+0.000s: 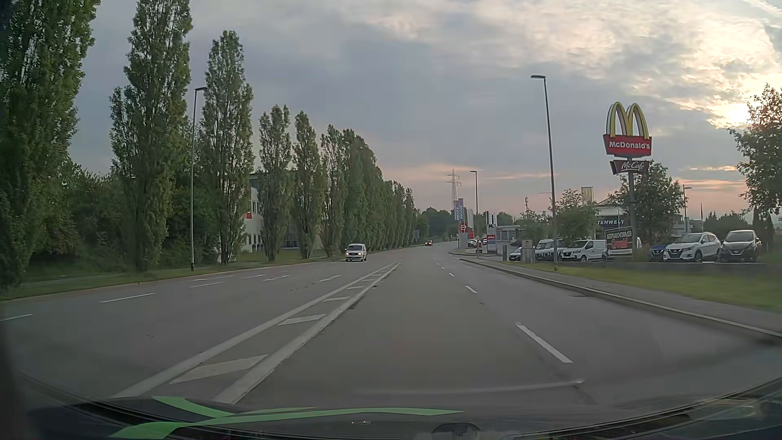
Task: Follow the waypoints while adhering to traffic rules and regulations
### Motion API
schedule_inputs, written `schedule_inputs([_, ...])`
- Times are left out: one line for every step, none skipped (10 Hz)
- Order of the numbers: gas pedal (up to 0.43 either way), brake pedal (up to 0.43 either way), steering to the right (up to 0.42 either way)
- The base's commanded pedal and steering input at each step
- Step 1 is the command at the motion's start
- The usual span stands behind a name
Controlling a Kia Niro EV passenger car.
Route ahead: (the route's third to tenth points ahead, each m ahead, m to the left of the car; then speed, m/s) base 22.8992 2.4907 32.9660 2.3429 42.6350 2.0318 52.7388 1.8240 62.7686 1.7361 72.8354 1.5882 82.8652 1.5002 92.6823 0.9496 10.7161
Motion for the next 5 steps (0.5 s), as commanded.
schedule_inputs([0.067, 0.000, 0.005])
schedule_inputs([0.067, 0.000, 0.010])
schedule_inputs([0.067, 0.000, 0.014])
schedule_inputs([0.067, 0.000, 0.019])
schedule_inputs([0.067, 0.000, 0.025])
